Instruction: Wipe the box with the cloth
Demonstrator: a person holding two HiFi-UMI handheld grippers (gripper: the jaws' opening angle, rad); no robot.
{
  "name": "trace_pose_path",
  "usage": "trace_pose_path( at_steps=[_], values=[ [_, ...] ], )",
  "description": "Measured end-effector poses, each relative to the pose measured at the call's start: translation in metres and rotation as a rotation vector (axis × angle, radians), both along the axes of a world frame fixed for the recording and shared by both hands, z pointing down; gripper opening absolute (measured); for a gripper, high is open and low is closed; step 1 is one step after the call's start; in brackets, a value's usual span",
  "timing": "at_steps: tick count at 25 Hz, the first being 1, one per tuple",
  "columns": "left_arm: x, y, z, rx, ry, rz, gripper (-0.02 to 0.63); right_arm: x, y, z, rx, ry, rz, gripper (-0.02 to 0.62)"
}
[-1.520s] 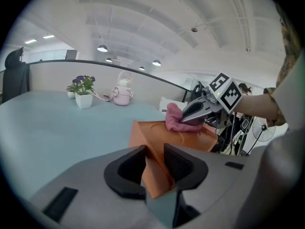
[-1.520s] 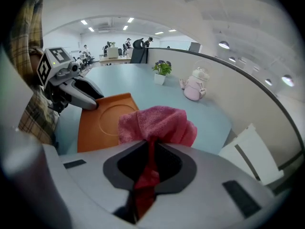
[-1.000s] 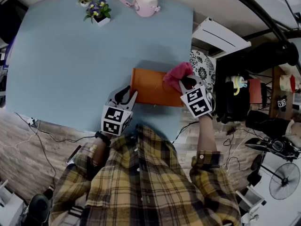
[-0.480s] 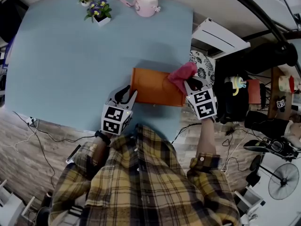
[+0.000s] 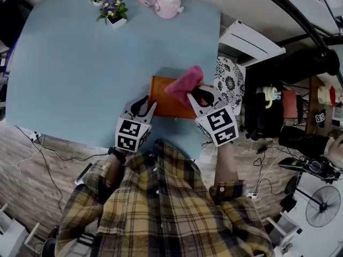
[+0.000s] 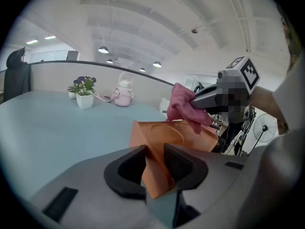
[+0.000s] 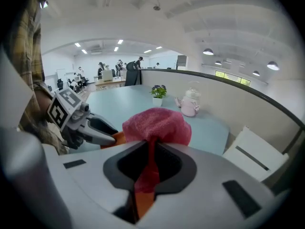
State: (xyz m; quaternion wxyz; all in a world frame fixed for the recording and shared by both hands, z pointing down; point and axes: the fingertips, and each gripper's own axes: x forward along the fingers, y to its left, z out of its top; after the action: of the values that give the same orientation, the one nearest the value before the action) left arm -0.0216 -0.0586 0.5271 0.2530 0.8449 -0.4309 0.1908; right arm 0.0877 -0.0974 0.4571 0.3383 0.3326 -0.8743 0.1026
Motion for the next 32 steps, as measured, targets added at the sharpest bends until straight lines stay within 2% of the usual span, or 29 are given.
trace_pose_path(
  at_steps=[6, 12, 16, 20, 32],
  values=[
    [0.001, 0.0, 0.001, 0.003, 0.001, 0.0, 0.115, -0.054, 0.009, 0.009, -0.031, -0.074, -0.088, 0.048],
    [0.001, 0.0, 0.001, 0.008, 0.005, 0.001, 0.116, -0.086, 0.019, 0.029, -0.128, -0.157, -0.102, 0.048],
    [0.001, 0.0, 0.0, 0.009, 0.004, 0.001, 0.117, -0.095, 0.025, 0.046, -0.152, -0.122, -0.121, 0.048],
    [0.0, -0.001, 0.0, 0.008, 0.006, 0.002, 0.117, -0.093, 0.024, 0.055, -0.164, -0.128, -0.09, 0.048],
    [0.002, 0.001, 0.0, 0.012, 0.0, 0.002, 0.117, -0.077, 0.031, 0.067, -0.126, 0.043, -0.105, 0.047]
  ],
)
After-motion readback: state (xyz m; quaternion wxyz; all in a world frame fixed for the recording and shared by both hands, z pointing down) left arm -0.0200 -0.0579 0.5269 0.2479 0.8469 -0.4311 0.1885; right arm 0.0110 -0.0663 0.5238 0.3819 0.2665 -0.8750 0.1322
